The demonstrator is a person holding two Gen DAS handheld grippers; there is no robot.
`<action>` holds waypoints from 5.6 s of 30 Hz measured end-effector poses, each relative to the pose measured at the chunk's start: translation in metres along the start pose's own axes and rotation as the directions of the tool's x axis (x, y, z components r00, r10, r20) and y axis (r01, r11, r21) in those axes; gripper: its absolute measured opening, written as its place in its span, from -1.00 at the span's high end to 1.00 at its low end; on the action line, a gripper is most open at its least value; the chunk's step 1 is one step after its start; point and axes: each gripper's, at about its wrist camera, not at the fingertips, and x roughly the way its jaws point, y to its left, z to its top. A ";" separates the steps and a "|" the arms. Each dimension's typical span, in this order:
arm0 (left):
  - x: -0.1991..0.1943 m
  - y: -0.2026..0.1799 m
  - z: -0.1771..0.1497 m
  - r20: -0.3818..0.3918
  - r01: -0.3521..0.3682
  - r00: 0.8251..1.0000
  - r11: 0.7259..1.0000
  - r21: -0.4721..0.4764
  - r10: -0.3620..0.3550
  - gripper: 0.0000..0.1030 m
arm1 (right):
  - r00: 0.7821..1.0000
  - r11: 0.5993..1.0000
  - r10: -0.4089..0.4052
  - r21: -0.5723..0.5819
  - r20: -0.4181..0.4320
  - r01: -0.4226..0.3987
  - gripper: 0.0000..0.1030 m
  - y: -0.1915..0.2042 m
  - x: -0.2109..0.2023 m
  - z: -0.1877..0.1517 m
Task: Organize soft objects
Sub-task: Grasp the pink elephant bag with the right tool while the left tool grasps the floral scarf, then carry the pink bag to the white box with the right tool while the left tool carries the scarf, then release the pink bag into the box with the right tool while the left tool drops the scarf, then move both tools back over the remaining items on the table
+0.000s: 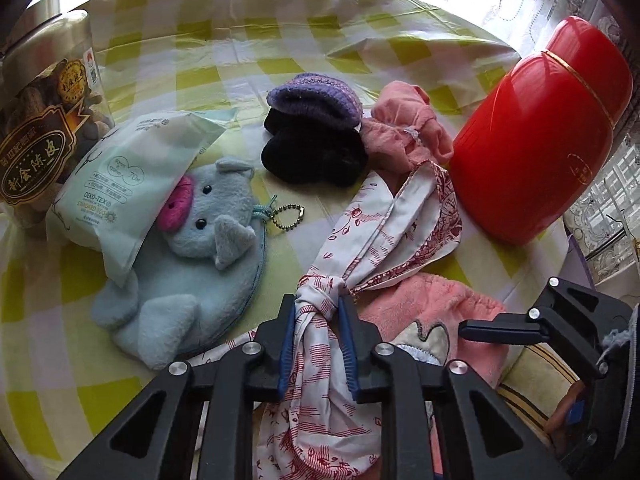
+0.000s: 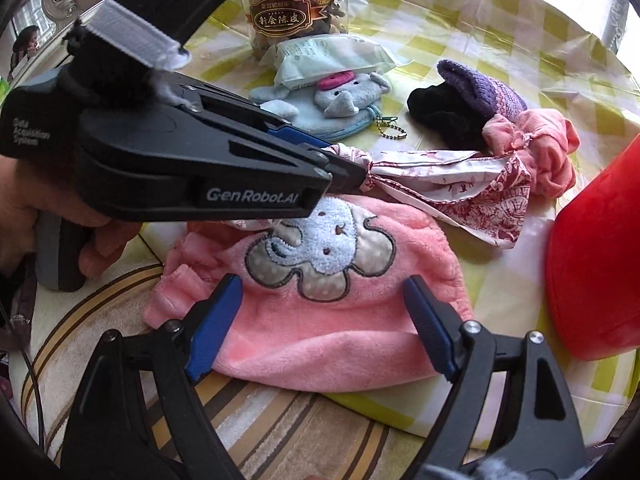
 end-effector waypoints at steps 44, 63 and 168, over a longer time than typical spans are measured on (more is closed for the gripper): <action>-0.086 0.027 -0.049 0.381 0.107 0.924 0.950 -0.293 0.014 0.68 | 0.983 0.984 -0.142 0.122 0.119 0.128 0.69 -0.008 -0.035 -0.021; -0.094 -0.050 -0.059 0.365 0.153 0.928 0.971 -0.182 -0.078 0.68 | 0.968 0.935 -0.212 0.317 0.138 0.160 0.70 -0.046 -0.100 -0.082; -0.094 0.069 0.023 0.408 -0.068 0.906 0.989 -0.132 0.117 -0.31 | 0.944 0.907 -0.262 0.385 0.203 0.169 -0.23 -0.051 -0.149 -0.087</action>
